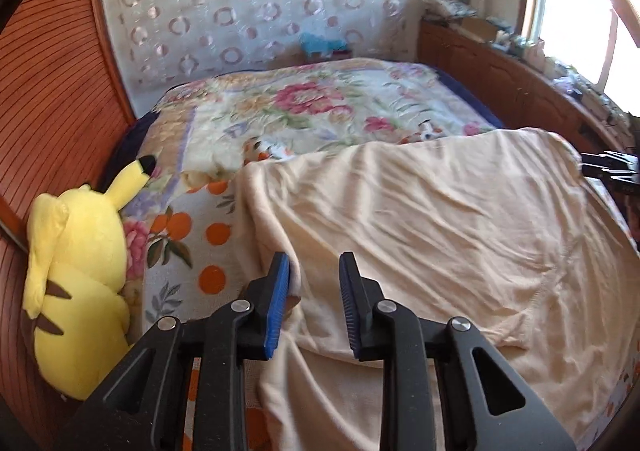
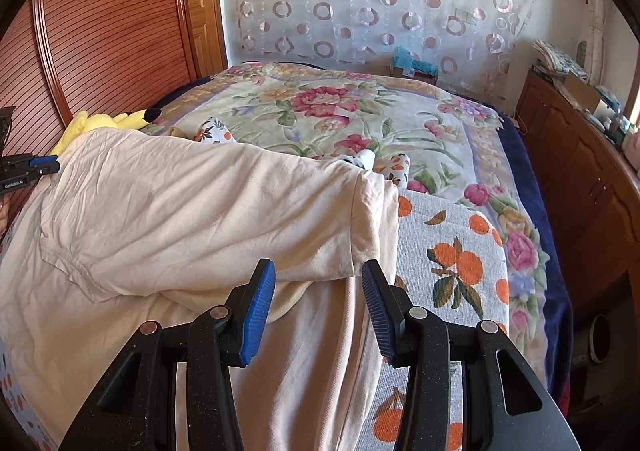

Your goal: Fold small clothes

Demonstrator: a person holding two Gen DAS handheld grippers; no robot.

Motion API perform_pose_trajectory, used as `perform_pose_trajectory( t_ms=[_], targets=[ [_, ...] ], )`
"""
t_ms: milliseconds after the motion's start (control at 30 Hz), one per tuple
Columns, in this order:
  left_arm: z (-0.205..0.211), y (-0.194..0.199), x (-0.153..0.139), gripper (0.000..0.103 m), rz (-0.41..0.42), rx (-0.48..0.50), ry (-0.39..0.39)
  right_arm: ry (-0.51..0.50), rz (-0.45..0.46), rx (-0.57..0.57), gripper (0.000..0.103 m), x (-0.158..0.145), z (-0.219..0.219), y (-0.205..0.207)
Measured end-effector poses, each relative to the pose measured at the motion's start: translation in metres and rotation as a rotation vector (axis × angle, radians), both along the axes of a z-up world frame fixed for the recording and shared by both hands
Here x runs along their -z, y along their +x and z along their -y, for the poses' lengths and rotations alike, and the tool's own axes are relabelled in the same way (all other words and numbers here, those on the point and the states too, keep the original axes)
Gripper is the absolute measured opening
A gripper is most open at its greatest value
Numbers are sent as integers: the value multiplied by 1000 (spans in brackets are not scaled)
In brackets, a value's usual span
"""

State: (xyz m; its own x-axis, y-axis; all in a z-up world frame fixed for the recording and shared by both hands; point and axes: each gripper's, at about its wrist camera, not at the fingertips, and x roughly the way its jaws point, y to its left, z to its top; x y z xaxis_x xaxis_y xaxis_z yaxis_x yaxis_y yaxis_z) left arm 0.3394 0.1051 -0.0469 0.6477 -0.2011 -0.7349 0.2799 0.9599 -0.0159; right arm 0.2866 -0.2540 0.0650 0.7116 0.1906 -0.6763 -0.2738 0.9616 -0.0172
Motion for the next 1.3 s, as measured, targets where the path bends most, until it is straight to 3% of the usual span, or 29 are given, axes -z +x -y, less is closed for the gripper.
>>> perform_pose_trajectory(
  t_ms=[133,300,533,667,700,733,867,1000,1300],
  targets=[
    [9,-3,-1,27,-5,29,26,2,-2,12,47,1,4,1],
    [-2,4,8,27,-36,-44,70,9,-6,12,47,1,5,1],
    [-18,-10,-8,27,45,-112,51,-2,-1,5,47,-1,6,0],
    [-19,-1,3,27,-3,-112,70,0,-2,2,47,-1,6,2],
    [-18,2,7,25,-13,-111,77,0,-1,0,47,-1,6,2],
    [-17,4,10,15,-24,-111,88,0,-1,-2,47,-2,5,2],
    [-11,6,16,5,-32,-95,117,-12,1,-11,47,-2,3,2],
    [-1,2,12,3,-16,-70,139,-16,3,-15,47,-4,6,3],
    [-3,-1,-12,3,42,-79,86,12,-25,19,47,-1,13,9]
  ],
)
